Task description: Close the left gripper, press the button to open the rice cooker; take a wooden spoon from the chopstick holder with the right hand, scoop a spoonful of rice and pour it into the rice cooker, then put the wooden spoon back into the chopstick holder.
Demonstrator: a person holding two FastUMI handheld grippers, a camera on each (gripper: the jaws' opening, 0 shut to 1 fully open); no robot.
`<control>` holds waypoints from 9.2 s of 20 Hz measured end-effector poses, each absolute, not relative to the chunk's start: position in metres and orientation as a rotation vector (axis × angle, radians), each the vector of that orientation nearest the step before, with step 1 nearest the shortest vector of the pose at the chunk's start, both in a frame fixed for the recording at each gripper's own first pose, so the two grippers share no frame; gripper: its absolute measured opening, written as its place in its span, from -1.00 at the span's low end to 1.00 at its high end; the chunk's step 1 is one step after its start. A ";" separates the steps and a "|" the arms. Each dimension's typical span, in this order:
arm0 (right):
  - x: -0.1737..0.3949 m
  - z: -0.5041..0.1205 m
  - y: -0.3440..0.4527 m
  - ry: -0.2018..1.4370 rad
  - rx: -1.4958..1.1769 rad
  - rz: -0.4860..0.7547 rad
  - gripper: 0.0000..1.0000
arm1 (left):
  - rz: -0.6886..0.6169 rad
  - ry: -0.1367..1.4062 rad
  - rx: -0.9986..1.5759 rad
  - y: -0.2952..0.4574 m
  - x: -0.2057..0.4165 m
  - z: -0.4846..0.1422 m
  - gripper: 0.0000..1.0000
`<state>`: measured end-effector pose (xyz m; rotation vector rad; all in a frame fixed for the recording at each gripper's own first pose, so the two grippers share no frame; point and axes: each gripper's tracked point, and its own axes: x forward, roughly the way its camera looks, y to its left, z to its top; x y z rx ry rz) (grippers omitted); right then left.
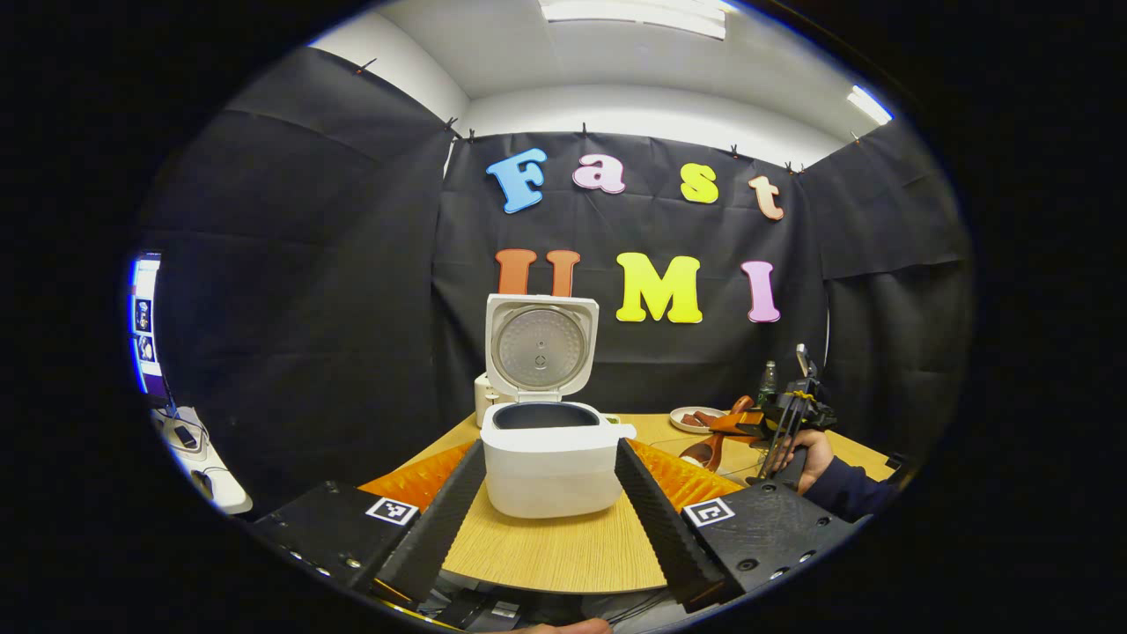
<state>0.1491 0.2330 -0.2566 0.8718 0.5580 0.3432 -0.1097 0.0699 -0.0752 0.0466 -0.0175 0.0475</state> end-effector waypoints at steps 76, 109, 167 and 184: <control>0.199 -0.095 0.522 -0.028 -0.327 0.706 -0.77 | 0.204 0.078 0.058 0.117 -0.103 -0.077 0.88; 0.133 -0.047 0.071 0.050 0.014 0.187 -0.74 | 0.068 -0.011 0.093 0.006 -0.004 -0.060 0.88; 0.049 -0.131 0.016 0.170 0.158 0.111 0.97 | 0.163 -0.189 0.158 0.086 0.249 0.141 0.91; 0.065 -0.154 -0.004 0.133 0.195 0.049 1.00 | 0.169 -0.017 0.097 0.135 0.345 0.061 0.94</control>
